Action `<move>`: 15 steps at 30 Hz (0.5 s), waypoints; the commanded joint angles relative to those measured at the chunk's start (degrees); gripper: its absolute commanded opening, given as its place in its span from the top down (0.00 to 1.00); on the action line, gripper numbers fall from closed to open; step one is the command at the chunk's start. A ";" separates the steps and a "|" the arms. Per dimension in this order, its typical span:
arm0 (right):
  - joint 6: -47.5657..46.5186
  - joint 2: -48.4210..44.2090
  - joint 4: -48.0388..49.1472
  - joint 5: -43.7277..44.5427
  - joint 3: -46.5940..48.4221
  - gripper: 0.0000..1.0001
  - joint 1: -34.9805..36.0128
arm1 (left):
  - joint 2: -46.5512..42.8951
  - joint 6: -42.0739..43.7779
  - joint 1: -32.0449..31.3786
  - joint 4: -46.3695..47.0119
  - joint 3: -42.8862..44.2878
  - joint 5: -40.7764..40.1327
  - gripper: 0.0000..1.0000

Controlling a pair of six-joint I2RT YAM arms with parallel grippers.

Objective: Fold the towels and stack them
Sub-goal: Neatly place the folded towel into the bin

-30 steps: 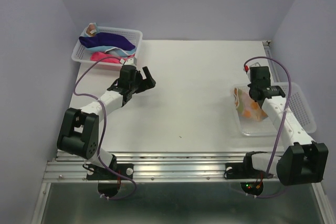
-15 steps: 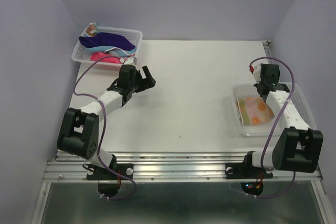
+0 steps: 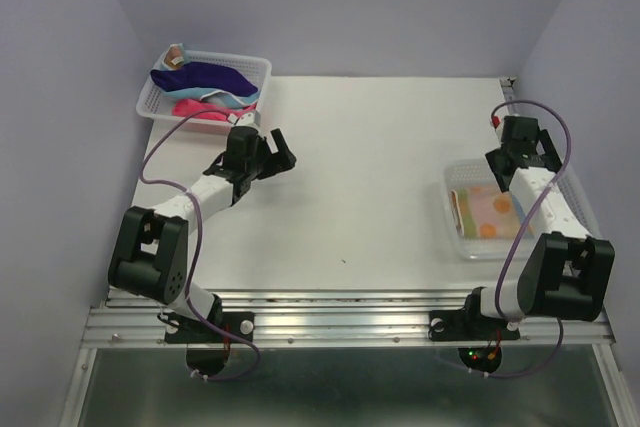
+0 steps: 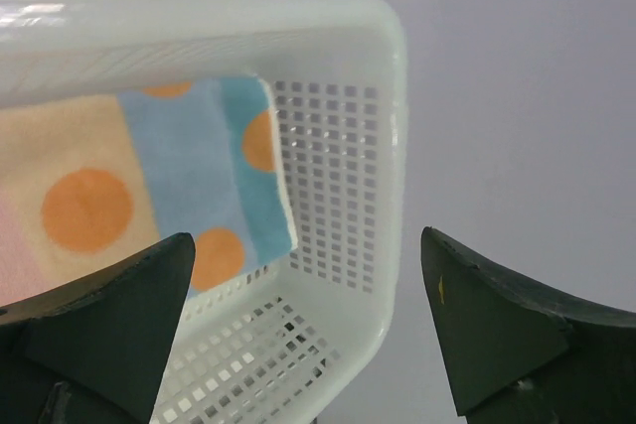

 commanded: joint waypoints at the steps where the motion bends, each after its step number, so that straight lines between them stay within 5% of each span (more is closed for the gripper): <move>1: 6.86 -2.17 8.72 6.58 7.90 0.00 -0.96 | -3.93 0.89 0.31 1.71 -0.78 -0.33 0.01; 4: 17.83 -3.31 4.80 5.99 15.27 0.00 -0.96 | -5.59 0.89 0.31 1.10 -0.44 -0.42 0.01; 7: 30.48 -6.89 2.40 -4.71 20.55 0.00 -0.96 | -8.40 1.07 0.31 -2.75 2.28 -2.00 0.01; 10: 40.31 -11.47 9.13 -24.37 17.94 0.00 -0.96 | -11.82 1.42 0.48 -7.57 5.44 -9.96 0.01; 11: 40.62 -14.18 12.13 -38.18 16.36 0.00 -0.96 | -12.36 1.86 0.75 -8.91 8.33 -11.39 0.01; 15: 58.78 -13.87 27.77 -56.39 7.75 0.00 -0.87 | -11.93 2.21 4.87 -14.18 16.25 -15.19 0.01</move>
